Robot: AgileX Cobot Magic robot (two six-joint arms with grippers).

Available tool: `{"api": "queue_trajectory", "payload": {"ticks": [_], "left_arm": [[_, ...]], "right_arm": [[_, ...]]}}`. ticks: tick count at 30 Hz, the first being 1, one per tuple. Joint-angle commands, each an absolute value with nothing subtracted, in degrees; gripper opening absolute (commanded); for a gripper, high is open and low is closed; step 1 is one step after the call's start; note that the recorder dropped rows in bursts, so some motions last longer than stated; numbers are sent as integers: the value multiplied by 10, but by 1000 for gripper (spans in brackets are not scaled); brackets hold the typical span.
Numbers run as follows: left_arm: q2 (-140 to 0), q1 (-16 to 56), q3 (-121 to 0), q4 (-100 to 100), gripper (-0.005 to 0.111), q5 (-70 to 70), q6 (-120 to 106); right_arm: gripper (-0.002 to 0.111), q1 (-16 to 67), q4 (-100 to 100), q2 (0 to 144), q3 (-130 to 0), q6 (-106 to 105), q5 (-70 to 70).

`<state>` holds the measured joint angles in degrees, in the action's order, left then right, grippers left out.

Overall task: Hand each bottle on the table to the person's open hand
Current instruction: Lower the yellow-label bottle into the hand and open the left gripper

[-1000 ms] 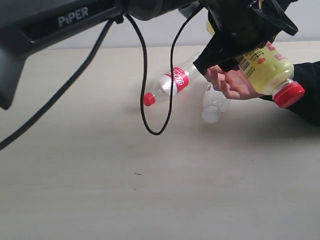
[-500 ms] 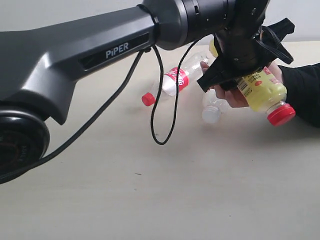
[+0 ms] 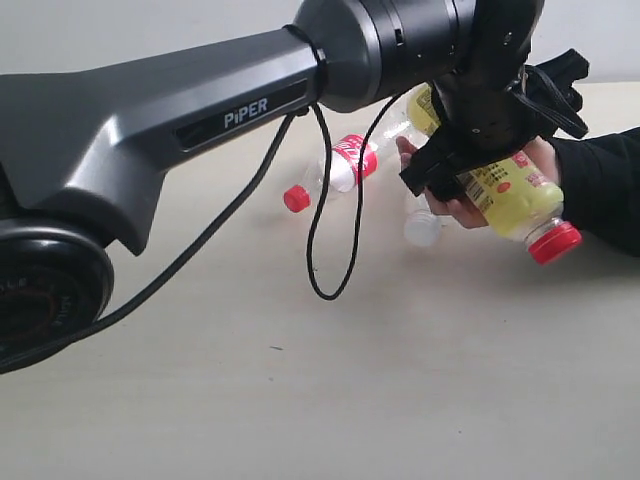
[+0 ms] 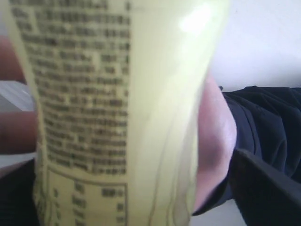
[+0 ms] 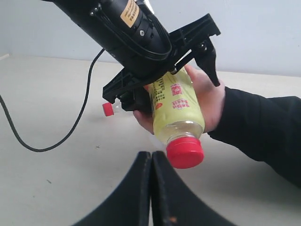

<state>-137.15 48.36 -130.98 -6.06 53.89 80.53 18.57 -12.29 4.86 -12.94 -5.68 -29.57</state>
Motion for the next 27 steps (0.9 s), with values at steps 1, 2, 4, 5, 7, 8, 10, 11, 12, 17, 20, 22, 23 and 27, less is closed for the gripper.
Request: {"api": "queue_trajectory", "payload": {"ticks": [1, 2, 4, 5, 7, 8, 10, 11, 12, 17, 20, 22, 23, 27], "left_arm": [[-1375, 486, -1313, -53, 89, 539, 812], [-1375, 486, -1313, -53, 89, 539, 812], [-1372, 486, -1313, -54, 89, 539, 812], [-1370, 486, -1313, -54, 89, 539, 812], [-1362, 486, -1313, -54, 89, 539, 812], [-1356, 486, -1313, -54, 89, 544, 812], [-1349, 486, -1313, -55, 89, 547, 812], [-1347, 486, -1313, -55, 89, 547, 812], [-1346, 486, -1313, -55, 89, 547, 812], [-1345, 486, -1313, -55, 89, 547, 812], [-1345, 486, -1313, -55, 89, 548, 812], [-1345, 486, -1313, -55, 89, 555, 812], [-1345, 486, -1313, -55, 89, 562, 811], [-1345, 480, -1313, -55, 89, 609, 811]], "right_arm": [[0, 186, -123, 46, -128, -57, -293], [0, 186, -123, 46, -128, -57, -293], [0, 186, -123, 46, -128, -59, -293], [0, 186, -123, 46, -128, -59, -293], [0, 186, -123, 46, -128, -58, -293], [0, 186, -123, 46, -128, -58, -293], [0, 186, -123, 46, -128, -58, -293], [0, 186, -123, 46, -128, -58, -293], [0, 186, -123, 46, -128, -59, -293], [0, 186, -123, 46, -128, -59, -293], [0, 186, -123, 46, -128, -58, -293], [0, 186, -123, 46, -128, -58, -293], [0, 186, -123, 46, -128, -58, -293], [0, 186, -123, 46, -128, -58, -293]]}}
